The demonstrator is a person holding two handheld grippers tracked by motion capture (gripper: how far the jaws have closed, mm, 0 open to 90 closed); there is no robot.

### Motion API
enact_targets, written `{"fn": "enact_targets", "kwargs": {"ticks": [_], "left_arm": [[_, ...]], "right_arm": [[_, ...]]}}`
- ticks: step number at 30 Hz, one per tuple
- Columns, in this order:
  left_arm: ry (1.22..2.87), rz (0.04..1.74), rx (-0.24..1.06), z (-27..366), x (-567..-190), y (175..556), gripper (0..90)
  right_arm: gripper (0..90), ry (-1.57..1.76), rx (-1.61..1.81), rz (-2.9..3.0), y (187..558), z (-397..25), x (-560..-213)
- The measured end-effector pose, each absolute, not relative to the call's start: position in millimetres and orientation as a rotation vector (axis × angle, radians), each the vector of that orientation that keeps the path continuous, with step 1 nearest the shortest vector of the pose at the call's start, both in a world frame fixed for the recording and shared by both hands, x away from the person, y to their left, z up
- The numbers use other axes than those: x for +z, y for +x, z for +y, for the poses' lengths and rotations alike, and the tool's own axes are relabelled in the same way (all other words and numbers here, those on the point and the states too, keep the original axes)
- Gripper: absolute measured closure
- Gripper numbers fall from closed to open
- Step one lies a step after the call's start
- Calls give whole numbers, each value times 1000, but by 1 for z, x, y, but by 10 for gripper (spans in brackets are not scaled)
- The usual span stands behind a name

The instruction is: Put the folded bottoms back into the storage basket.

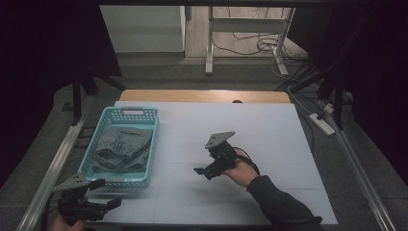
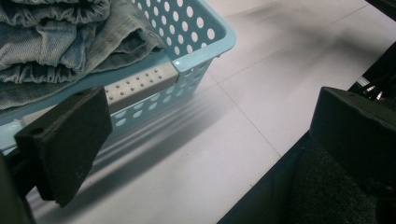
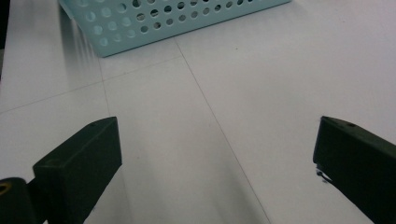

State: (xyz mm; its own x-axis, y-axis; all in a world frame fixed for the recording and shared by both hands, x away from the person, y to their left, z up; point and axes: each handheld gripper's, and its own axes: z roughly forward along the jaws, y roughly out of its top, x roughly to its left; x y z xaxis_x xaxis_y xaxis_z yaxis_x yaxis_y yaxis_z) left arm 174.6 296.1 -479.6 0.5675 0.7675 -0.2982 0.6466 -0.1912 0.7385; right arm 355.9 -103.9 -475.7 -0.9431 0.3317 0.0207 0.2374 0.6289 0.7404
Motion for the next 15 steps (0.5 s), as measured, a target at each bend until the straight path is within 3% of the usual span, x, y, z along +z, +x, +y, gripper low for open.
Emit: {"fn": "enact_targets", "kwargs": {"ticks": [15], "left_arm": [[1910, 1149, 169, 296, -480, 175, 0]], "right_arm": [[0, 591, 1251, 2691, 352, -133, -469]]}}
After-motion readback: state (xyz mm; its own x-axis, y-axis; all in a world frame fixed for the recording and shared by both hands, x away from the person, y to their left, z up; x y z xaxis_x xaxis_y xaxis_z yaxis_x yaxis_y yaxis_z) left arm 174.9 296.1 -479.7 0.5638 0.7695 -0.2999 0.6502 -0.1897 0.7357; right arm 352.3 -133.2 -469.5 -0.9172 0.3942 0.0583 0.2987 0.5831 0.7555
